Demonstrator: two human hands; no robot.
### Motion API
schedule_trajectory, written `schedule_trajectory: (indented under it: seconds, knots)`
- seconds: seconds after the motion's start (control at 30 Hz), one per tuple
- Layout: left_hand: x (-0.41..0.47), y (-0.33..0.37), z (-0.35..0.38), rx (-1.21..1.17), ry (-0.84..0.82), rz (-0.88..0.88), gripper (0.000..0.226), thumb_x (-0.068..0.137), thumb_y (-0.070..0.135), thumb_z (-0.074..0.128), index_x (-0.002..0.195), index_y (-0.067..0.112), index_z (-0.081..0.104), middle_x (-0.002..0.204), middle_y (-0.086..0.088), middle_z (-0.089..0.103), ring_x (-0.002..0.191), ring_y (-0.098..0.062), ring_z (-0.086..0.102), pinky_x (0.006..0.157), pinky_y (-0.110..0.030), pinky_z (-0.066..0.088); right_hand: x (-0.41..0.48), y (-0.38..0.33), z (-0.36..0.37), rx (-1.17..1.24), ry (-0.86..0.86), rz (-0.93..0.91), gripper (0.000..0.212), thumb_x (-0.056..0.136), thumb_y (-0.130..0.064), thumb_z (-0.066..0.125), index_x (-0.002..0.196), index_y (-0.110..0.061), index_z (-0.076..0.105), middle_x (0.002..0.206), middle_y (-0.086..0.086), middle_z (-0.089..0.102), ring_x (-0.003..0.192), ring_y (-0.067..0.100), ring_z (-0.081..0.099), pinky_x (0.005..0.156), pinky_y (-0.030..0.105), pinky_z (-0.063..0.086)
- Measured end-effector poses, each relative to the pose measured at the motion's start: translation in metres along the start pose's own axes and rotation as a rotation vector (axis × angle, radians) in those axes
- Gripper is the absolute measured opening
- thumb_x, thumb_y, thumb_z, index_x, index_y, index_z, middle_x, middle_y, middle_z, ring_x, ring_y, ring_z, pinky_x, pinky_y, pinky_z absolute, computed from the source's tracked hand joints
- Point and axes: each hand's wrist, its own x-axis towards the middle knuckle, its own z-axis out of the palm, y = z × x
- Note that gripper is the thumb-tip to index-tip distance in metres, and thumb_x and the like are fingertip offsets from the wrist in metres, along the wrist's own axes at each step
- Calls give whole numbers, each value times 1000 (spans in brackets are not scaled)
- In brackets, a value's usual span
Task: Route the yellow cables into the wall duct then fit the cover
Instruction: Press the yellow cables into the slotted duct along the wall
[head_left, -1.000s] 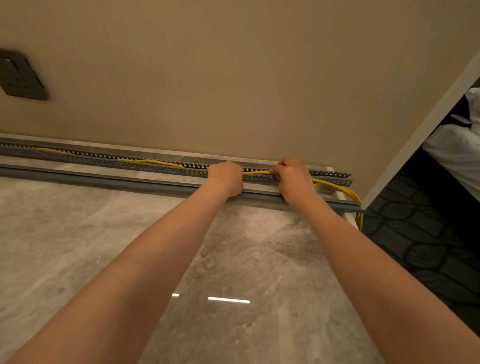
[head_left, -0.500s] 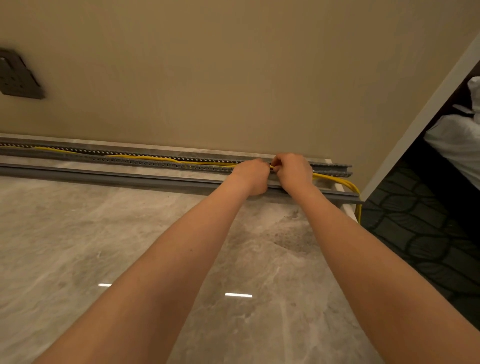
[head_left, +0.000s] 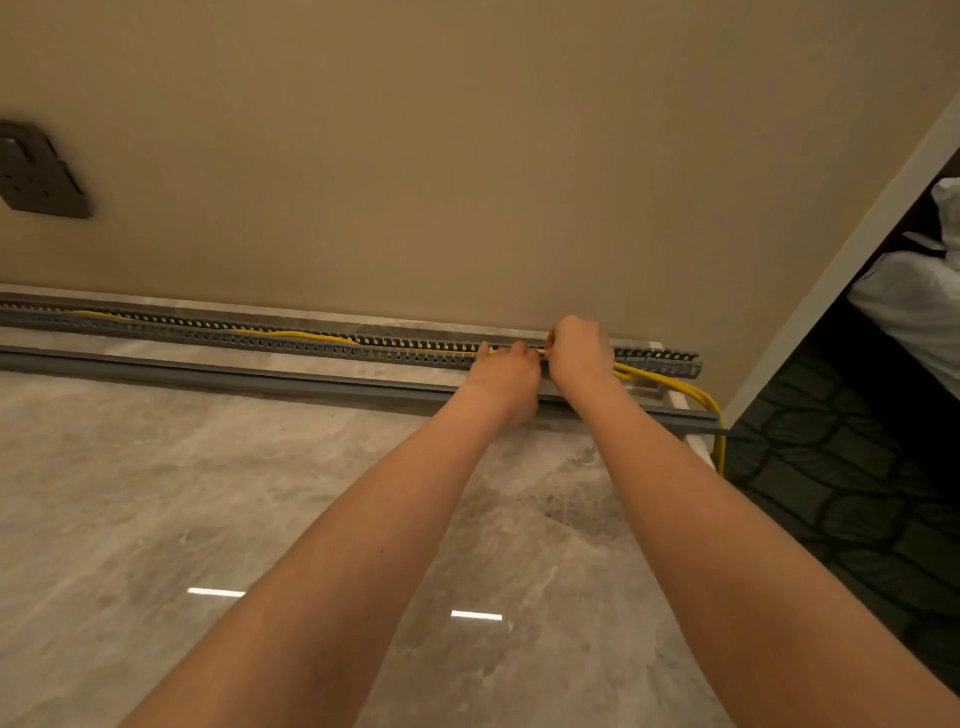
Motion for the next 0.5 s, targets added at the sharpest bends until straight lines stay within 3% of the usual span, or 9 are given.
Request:
schedule_trajectory:
  seconds: [0.13,0.27,0.4,0.5]
  knots:
    - [0,3,-3,14,-7,-1,52,92,10,45,141,2,31,142,-16,41,133,-33,43,117,-54,15,-2,9,2,-51,28,-13,25,93,-16,53,112,-9,68,130,16,48,125,33,44,100,45,40]
    - [2,10,-5,90,-12,-32,48,93,11,46,139,4,37,140,-15,42,129,-33,46,115,-56,21,-6,16,-4,-94,5,-126,25,92,-24,55,109,-15,70,125,14,56,121,32,48,100,43,41]
    - [6,10,-7,48,9,-46,43,93,14,47,134,4,44,134,-14,46,124,-33,50,102,-48,40,-14,33,-14,-176,-19,-245,32,87,-14,55,118,-19,64,122,14,56,117,33,52,96,40,42]
    - [9,7,-13,53,-8,-63,42,92,16,49,133,6,47,133,-12,48,123,-32,51,98,-46,44,-18,50,-20,-246,54,-242,38,83,-5,56,120,-13,57,122,12,56,117,32,50,95,39,42]
